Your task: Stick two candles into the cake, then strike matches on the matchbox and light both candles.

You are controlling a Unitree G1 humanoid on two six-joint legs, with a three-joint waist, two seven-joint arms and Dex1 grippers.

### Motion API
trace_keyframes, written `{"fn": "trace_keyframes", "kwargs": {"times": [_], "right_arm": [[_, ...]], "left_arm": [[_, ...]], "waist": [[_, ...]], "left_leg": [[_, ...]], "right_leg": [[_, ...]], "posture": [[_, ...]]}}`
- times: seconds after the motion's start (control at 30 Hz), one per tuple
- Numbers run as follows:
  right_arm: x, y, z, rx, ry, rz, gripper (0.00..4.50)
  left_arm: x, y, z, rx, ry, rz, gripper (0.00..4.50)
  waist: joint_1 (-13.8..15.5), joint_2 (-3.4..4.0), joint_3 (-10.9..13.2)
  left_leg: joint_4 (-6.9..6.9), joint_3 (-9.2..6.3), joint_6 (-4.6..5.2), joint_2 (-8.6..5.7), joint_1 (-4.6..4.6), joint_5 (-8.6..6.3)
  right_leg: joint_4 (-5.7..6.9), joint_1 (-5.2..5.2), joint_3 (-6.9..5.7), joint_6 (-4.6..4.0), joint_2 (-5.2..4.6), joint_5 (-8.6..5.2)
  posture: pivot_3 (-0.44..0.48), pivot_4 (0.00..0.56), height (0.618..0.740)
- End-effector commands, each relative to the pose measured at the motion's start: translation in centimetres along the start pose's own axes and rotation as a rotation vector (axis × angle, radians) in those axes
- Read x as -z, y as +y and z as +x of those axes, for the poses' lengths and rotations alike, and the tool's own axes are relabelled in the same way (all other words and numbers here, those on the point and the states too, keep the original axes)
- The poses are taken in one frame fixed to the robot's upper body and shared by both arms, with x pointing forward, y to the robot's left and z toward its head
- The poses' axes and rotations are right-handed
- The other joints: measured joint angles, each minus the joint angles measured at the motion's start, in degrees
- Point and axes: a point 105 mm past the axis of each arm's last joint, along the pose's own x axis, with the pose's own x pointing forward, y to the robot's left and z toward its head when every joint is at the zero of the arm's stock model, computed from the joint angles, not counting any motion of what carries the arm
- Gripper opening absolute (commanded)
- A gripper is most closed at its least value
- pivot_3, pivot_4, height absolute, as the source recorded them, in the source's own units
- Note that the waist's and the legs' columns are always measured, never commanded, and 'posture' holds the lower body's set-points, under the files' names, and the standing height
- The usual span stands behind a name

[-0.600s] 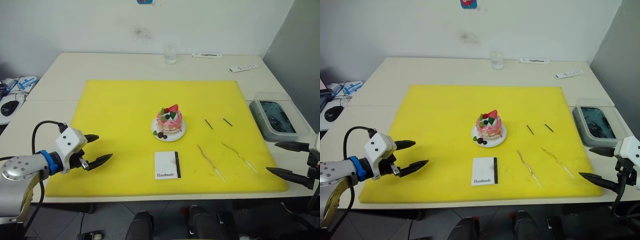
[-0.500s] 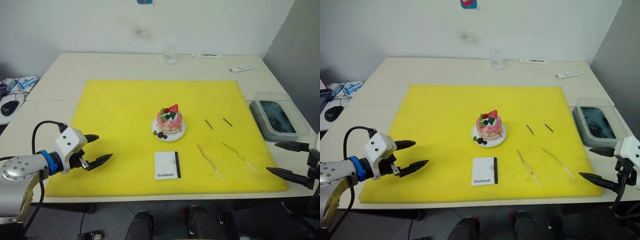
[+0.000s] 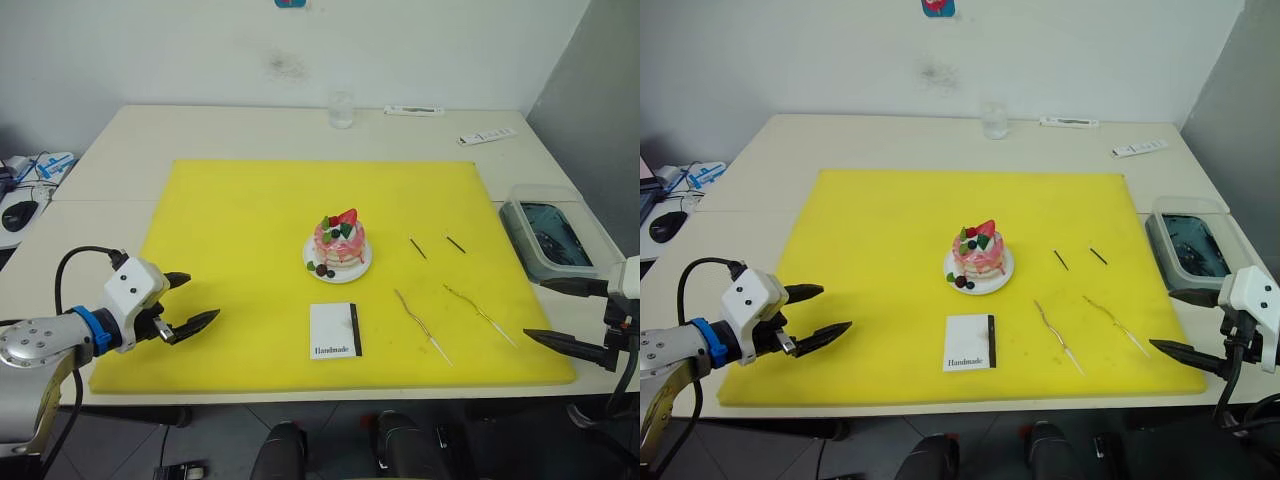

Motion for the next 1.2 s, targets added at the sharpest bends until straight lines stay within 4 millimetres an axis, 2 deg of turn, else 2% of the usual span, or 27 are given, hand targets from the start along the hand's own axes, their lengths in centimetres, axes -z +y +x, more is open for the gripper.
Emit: {"fn": "trace_keyframes", "kwargs": {"times": [0.03,0.5,0.6,0.7,0.77,0.87,1.07,1.2], "right_arm": [[-0.6,-0.4,-0.3,0.011,0.003,-0.037,4.44],[-0.9,-0.4,-0.2,0.023,-0.003,-0.037,4.44],[-0.9,-0.4,-0.3,0.029,0.002,-0.036,4.44],[-0.9,-0.5,-0.5,0.043,0.011,-0.023,4.44],[-1.0,-0.4,-0.6,0.05,0.015,-0.009,4.44],[-1.1,0.3,-0.5,0.071,0.025,0.052,4.44],[0.3,1.9,0.3,0.151,0.088,0.14,4.44],[1.4,2.2,1.1,0.208,0.103,0.146,4.44]], "left_arm": [[-1.1,0.4,-0.5,-0.024,-0.031,0.03,4.5],[-2.8,-0.5,-1.2,0.119,-0.16,-0.024,4.5],[-3.1,-3.0,-1.3,0.251,-0.155,-0.07,4.5],[-4.7,-5.8,-1.3,0.384,-0.191,-0.129,4.5],[-5.5,-6.8,-1.2,0.427,-0.207,-0.141,4.5],[-7.3,-9.3,-0.7,0.53,-0.25,-0.102,4.5],[-10.7,-10.9,0.5,0.617,-0.359,-0.017,4.5],[-12.4,-11.7,1.2,0.664,-0.416,0.017,4.5]], "waist": [[0.0,0.0,0.0],[0.0,0.0,0.0],[0.0,0.0,0.0],[0.0,0.0,0.0],[0.0,0.0,0.0],[0.2,0.06,0.0],[0.2,0.05,0.0],[0.1,0.05,0.0]], "left_leg": [[0.0,0.0,0.0,0.0,0.0,0.0],[0.01,0.01,0.0,0.0,0.01,0.0],[0.01,0.01,0.0,0.0,0.01,0.0],[0.01,0.05,0.0,0.0,-0.01,0.0],[0.02,0.04,0.0,0.01,-0.01,0.0],[0.02,0.03,0.0,0.0,0.02,0.0],[0.08,-0.01,0.0,-0.01,0.02,0.01],[0.1,0.01,0.0,-0.04,0.04,0.0]], "right_leg": [[0.0,0.0,0.0,0.0,0.0,0.0],[0.02,0.0,0.0,0.0,0.0,0.0],[0.02,0.01,0.01,0.0,0.0,0.0],[0.01,0.0,0.04,0.0,-0.01,0.0],[0.02,-0.01,0.03,0.0,-0.01,0.0],[0.06,0.0,0.03,0.0,0.0,0.0],[0.07,0.05,0.03,0.04,0.03,0.02],[0.03,0.1,0.07,0.07,0.02,0.04]], "posture": [[0.0,0.15,0.74],[0.0,0.15,0.74],[0.0,0.15,0.74],[0.0,0.15,0.74],[0.0,0.15,0.74],[0.0,0.15,0.74],[0.0,0.15,0.74],[0.0,0.15,0.74]]}}
